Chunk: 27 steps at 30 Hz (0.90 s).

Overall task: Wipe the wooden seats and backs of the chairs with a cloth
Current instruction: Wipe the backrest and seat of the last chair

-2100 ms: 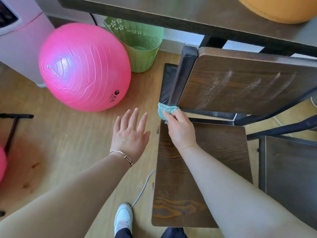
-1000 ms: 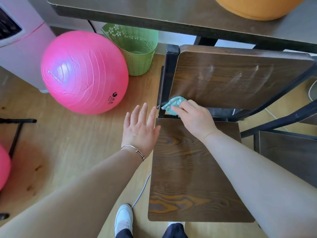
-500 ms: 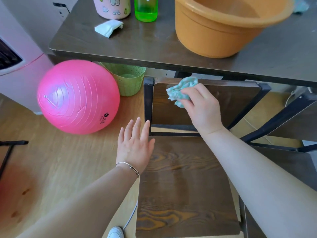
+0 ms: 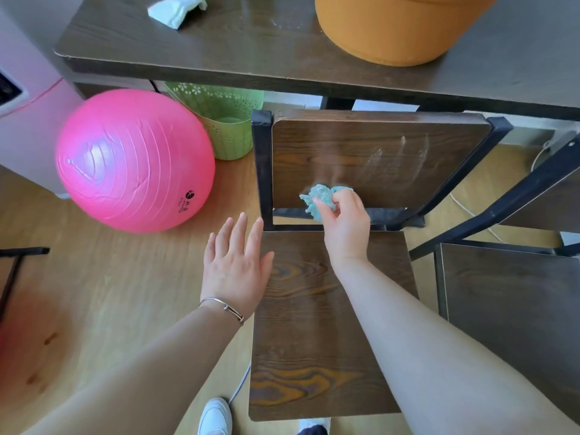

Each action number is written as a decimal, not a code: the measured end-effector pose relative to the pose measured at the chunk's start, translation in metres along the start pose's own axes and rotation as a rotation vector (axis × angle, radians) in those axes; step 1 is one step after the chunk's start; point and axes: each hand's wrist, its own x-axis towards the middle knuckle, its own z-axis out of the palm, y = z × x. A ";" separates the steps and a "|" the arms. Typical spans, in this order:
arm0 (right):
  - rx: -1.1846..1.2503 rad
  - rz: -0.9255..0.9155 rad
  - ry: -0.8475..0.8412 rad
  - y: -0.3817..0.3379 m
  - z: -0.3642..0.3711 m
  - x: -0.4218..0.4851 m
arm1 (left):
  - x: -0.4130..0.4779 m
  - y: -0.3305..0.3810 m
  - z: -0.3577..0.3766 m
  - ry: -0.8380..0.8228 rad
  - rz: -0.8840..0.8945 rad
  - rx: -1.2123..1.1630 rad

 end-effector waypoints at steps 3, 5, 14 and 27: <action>0.031 -0.094 0.092 -0.025 -0.032 0.028 | 0.000 0.006 -0.009 0.016 0.012 -0.012; 0.042 -0.153 0.187 -0.043 -0.059 0.051 | 0.002 0.013 -0.016 0.024 0.026 -0.005; -0.008 -0.220 0.264 -0.032 -0.082 0.065 | 0.012 0.038 -0.023 0.039 0.065 -0.030; -0.047 0.008 0.056 0.049 -0.022 0.010 | 0.004 0.040 0.026 -0.051 0.039 -0.022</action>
